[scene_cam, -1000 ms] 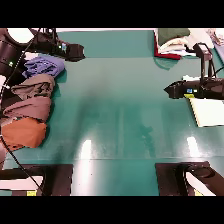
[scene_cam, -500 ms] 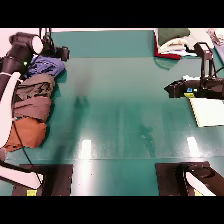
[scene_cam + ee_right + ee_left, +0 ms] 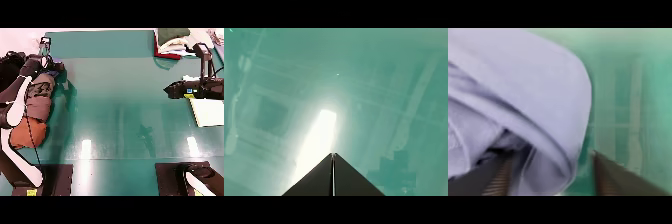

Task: Fold the shirts.

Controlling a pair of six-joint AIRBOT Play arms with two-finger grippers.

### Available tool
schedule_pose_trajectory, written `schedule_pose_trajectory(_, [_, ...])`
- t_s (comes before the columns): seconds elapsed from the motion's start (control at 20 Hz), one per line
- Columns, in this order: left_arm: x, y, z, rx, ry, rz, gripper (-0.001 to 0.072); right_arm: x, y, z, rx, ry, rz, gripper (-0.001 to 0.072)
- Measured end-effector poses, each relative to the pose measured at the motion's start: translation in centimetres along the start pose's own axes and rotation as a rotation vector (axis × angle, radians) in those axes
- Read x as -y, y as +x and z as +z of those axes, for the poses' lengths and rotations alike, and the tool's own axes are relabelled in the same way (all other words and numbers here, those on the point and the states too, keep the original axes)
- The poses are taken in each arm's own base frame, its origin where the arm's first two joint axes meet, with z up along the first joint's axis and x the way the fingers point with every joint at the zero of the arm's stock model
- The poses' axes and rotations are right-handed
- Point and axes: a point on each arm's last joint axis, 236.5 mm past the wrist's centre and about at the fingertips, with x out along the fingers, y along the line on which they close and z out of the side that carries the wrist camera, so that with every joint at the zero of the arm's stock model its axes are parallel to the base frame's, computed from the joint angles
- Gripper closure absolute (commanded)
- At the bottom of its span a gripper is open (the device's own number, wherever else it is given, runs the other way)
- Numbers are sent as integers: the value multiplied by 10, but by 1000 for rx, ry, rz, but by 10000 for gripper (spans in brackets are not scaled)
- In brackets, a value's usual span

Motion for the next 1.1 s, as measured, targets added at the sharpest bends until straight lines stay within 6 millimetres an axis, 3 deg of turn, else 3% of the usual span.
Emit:
schedule_pose_trajectory(0.05, [0, 2, 2, 11, -4, -1, 677, 0, 0, 0, 0, 2, 0, 693])
schedule_pose_trajectory(0.25, [-5, -2, 17, 40, -18, 3, 684, 0, 0, 2, 8, 8, 0, 694])
schedule_pose_trajectory(0.35, [-8, -21, 40, 75, -30, 5, 684, -1, -2, 4, 14, 7, 0, 694])
schedule_pose_trajectory(0.4, [-11, -40, 62, 118, -46, 2, 684, -2, -5, 9, 27, 3, 1, 694])
schedule_pose_trajectory(0.5, [-14, -96, 112, 227, -73, -9, 684, -7, -16, 25, 72, -12, 4, 694])
schedule_pose_trajectory(0.65, [-5, -226, 184, 440, -62, -47, 685, -20, -47, 64, 186, -46, 10, 694])
schedule_pose_trajectory(0.75, [11, -314, 205, 544, -4, -77, 685, -28, -71, 89, 266, -72, 10, 694])
schedule_pose_trajectory(0.85, [34, -389, 206, 611, 52, -127, 685, -37, -96, 112, 350, -96, 12, 694])
schedule_pose_trajectory(0.95, [66, -436, 191, 610, 106, -207, 685, -45, -118, 129, 416, -114, 16, 694])
schedule_pose_trajectory(1.1, [146, -460, 151, 533, 202, -406, 684, -53, -141, 144, 480, -133, 19, 694])
